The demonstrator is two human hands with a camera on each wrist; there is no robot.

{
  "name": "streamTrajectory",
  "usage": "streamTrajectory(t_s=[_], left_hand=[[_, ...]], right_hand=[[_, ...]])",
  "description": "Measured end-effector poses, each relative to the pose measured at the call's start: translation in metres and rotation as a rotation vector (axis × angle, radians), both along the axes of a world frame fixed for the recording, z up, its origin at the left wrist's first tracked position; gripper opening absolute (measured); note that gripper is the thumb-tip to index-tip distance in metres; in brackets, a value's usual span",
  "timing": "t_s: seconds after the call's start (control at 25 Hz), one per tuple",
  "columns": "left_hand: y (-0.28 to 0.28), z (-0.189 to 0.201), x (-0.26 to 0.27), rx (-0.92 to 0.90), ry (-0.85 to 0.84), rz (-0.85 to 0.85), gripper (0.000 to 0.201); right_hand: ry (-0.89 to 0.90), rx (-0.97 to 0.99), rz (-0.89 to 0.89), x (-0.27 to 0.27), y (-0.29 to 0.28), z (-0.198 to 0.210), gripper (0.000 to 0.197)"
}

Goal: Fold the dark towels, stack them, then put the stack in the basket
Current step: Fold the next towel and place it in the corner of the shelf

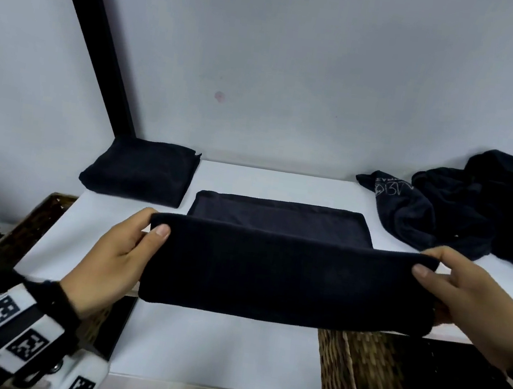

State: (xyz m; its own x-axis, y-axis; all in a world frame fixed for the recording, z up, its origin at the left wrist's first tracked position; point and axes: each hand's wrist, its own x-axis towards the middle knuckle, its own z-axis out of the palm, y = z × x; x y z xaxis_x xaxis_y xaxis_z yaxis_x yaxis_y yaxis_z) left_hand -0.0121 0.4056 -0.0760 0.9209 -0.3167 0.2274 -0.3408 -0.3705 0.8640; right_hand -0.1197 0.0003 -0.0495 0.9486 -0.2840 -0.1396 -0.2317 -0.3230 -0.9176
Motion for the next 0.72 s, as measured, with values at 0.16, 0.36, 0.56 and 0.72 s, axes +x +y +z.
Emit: streamTrajectory(t_s=[0.16, 0.36, 0.56, 0.72], left_hand=[[-0.024, -0.005, 0.061, 0.081, 0.041, 0.165, 0.029], [-0.046, -0.017, 0.135, 0.445, 0.055, 0.257, 0.033], [-0.055, -0.020, 0.158, 0.661, 0.167, 0.231, 0.033], [-0.054, -0.009, 0.152, 0.636, 0.308, 0.147, 0.022]], right_hand=[[0.027, -0.057, -0.046, 0.066, -0.007, -0.009, 0.006], [0.169, -0.314, -0.014, 0.147, -0.023, -0.033, 0.019], [0.336, -0.276, -0.014, 0.170, -0.028, -0.040, 0.028], [0.373, -0.237, -0.006, 0.164, -0.031, -0.035, 0.030]])
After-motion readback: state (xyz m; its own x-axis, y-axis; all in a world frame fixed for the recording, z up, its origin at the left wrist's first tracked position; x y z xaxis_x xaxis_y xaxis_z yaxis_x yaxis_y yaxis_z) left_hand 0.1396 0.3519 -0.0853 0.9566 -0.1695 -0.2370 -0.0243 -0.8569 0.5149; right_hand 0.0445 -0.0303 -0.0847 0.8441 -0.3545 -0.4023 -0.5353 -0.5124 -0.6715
